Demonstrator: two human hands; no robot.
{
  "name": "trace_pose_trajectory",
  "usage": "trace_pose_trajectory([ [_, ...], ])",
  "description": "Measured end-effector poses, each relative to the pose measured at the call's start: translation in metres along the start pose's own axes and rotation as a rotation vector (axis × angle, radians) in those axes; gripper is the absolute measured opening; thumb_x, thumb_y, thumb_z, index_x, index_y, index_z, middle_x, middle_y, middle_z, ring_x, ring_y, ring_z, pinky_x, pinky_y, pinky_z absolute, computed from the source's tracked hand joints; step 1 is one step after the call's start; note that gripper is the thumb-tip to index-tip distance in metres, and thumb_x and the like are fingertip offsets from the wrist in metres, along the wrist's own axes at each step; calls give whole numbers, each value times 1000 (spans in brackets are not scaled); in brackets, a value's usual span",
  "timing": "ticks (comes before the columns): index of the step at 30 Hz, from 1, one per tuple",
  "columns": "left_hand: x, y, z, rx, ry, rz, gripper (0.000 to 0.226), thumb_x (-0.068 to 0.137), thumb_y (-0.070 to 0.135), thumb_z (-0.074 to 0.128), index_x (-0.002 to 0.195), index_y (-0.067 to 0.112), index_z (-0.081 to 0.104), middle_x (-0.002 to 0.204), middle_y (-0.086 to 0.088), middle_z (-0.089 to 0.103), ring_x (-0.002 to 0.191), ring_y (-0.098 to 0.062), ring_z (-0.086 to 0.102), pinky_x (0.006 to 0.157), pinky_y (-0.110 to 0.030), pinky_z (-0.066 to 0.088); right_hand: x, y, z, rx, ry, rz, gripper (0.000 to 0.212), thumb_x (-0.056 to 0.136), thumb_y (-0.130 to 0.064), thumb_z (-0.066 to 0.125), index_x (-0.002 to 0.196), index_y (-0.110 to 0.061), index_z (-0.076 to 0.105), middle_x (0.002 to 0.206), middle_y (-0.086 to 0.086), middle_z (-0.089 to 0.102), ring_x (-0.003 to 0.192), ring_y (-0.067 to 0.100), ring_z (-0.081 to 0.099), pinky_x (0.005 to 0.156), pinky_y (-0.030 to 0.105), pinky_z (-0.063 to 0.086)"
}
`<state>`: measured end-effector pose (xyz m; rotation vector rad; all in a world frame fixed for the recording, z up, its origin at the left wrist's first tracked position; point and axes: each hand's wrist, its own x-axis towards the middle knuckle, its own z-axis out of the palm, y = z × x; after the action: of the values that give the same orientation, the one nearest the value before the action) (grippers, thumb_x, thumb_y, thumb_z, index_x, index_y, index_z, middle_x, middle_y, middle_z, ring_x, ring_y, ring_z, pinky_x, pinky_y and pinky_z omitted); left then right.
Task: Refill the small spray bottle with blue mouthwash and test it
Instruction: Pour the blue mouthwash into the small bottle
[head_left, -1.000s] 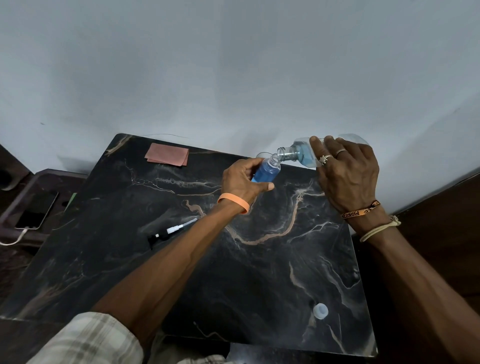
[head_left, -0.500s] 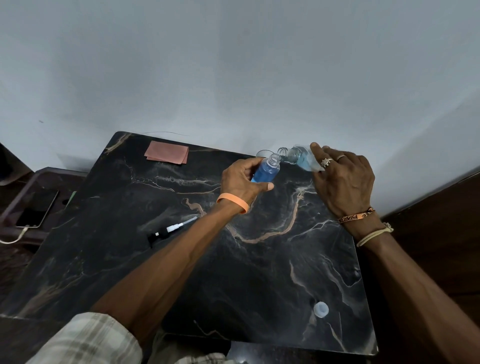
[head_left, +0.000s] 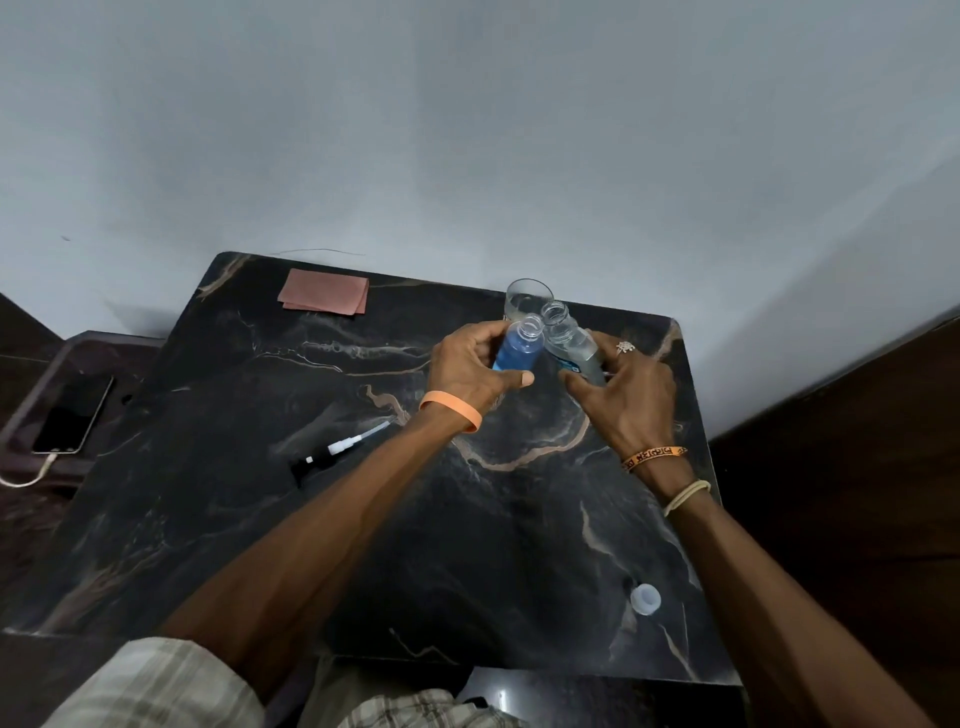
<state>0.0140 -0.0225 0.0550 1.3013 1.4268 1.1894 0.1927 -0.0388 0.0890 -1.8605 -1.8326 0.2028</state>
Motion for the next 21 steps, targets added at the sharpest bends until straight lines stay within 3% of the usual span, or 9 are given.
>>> trace_pose_trajectory([
  [3, 0, -9, 2, -2, -19, -14, 62, 58, 5, 91, 115, 10, 68, 111, -4, 72, 92, -8, 70, 81, -22, 58, -5, 9, 13, 46, -14, 11, 46, 78, -39, 76, 122, -30, 66, 88, 0, 75, 68, 11, 64, 67, 26, 56],
  [7, 1, -30, 1, 89, -47, -50, 60, 59, 10, 92, 114, 13, 69, 111, -3, 72, 97, -15, 70, 85, -30, 58, -12, 16, 36, 18, -89, 45, 41, 78, -43, 72, 117, -33, 65, 78, -4, 72, 65, 14, 64, 63, 31, 58],
  [11, 1, -58, -3, 172, -53, -96, 58, 56, 10, 93, 109, 15, 70, 105, -1, 74, 93, -15, 70, 86, -31, 58, -21, 18, 62, -4, -178, 74, 38, 77, -41, 70, 114, -31, 67, 84, -3, 73, 72, 18, 67, 68, 31, 57],
  [15, 5, -81, -9, 203, -41, -174, 59, 54, 9, 93, 107, 16, 69, 102, -2, 74, 89, -14, 71, 82, -31, 59, -26, 13, 85, 2, -220, 71, 35, 77, -37, 71, 111, -29, 69, 81, -3, 71, 68, 14, 63, 62, 24, 50],
  [21, 16, -107, -19, 242, -15, -249, 57, 54, 7, 92, 105, 16, 68, 99, -3, 74, 90, -20, 70, 84, -42, 58, -22, 3, 111, 53, -256, 88, 34, 76, -37, 71, 109, -27, 70, 84, -3, 72, 71, 14, 64, 65, 30, 56],
])
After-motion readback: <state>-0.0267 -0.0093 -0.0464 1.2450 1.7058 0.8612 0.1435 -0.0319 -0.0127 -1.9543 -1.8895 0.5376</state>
